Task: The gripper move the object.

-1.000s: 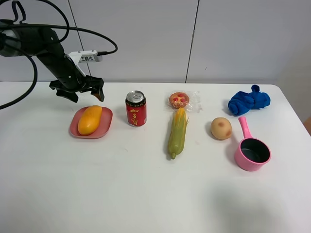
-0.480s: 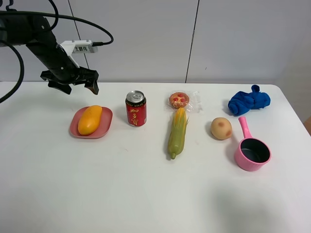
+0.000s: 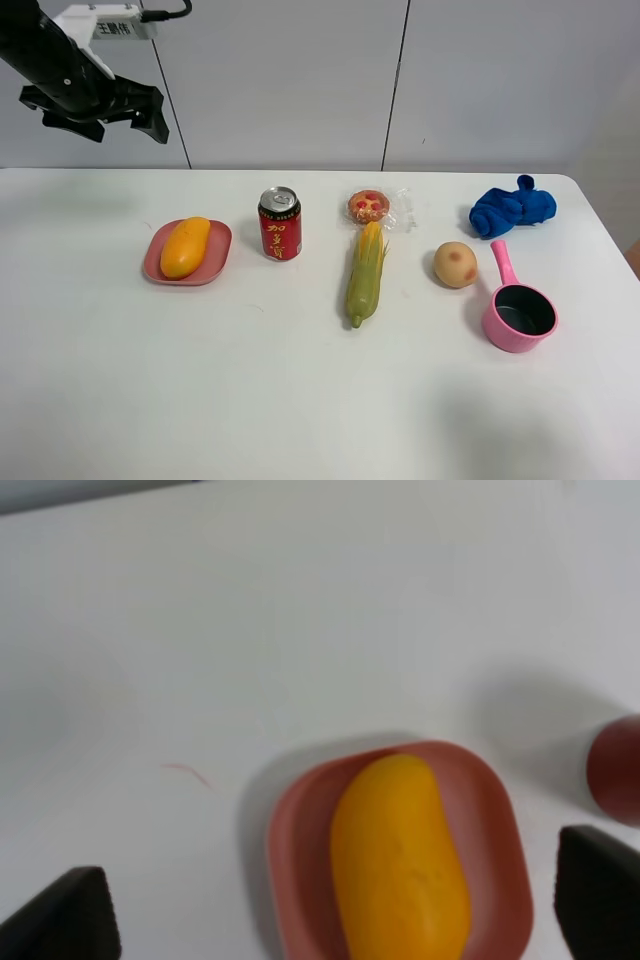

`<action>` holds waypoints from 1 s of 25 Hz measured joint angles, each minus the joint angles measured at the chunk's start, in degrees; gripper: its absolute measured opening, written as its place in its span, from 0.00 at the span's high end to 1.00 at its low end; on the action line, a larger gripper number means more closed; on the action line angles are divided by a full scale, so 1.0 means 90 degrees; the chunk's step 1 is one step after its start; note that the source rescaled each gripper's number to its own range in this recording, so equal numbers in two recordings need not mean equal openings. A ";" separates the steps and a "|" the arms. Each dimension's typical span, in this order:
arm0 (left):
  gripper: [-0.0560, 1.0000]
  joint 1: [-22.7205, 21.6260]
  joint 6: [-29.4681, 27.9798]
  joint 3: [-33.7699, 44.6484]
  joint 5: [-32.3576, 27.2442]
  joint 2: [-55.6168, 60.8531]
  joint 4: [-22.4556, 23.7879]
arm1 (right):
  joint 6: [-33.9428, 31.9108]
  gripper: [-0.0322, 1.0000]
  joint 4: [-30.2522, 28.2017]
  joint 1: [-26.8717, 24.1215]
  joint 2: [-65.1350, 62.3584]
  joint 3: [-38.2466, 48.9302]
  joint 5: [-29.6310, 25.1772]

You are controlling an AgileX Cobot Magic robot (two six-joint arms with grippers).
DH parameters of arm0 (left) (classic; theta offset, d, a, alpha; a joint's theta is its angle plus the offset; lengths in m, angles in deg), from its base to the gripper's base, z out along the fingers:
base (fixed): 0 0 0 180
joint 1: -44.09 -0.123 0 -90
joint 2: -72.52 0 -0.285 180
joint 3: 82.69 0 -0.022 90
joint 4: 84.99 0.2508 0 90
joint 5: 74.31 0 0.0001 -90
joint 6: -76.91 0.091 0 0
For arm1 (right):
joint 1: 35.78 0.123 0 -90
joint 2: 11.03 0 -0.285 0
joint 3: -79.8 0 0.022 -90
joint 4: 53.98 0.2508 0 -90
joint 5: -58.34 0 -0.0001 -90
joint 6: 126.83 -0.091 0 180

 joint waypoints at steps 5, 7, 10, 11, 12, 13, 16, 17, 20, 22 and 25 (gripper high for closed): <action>0.35 -0.0189 -0.0052 0.0000 -0.0337 0.0623 0.0075 | 0.0000 0.00 0.0000 0.0000 0.0000 0.0000 0.0000; 0.35 -0.0258 -0.0123 0.0000 -0.0535 0.0855 0.0084 | 0.0000 0.00 0.0000 0.0000 0.0000 0.0000 0.0000; 0.35 -0.0351 -0.0169 0.0000 -0.0852 0.1238 0.0189 | 0.0000 0.00 0.0000 0.0000 0.0000 0.0000 0.0000; 0.35 -0.0360 -0.0169 0.0000 -0.0988 0.1334 0.0284 | 0.0000 0.00 0.0000 0.0000 0.0000 0.0000 0.0000; 0.35 -0.0360 -0.0169 0.0000 -0.1089 0.1443 0.0386 | 0.0000 0.00 0.0000 0.0000 0.0000 0.0000 0.0000; 0.35 -0.0360 -0.0169 0.0033 -0.1168 0.1557 0.0471 | 0.0000 0.00 0.0000 0.0000 0.0000 0.0000 0.0000; 0.35 -0.0360 -0.0163 0.0340 -0.1148 0.1941 0.0526 | 0.0000 0.00 0.0000 0.0000 0.0000 0.0000 0.0000; 0.35 -0.0360 -0.0163 0.0485 -0.1067 0.2096 0.0526 | 0.0000 0.00 0.0000 0.0000 0.0000 0.0000 0.0000; 0.35 -0.0360 -0.0169 0.0940 -0.0781 0.2582 0.0532 | 0.0000 0.00 0.0000 0.0000 0.0000 0.0000 0.0000; 0.35 -0.0360 -0.0168 0.1252 -0.0694 0.2925 0.0532 | 0.0000 0.00 0.0000 0.0000 0.0000 0.0000 0.0000; 0.35 -0.0360 -0.0168 0.1796 -0.0651 0.3527 0.0532 | 0.0000 0.00 0.0000 0.0000 0.0000 0.0000 0.0000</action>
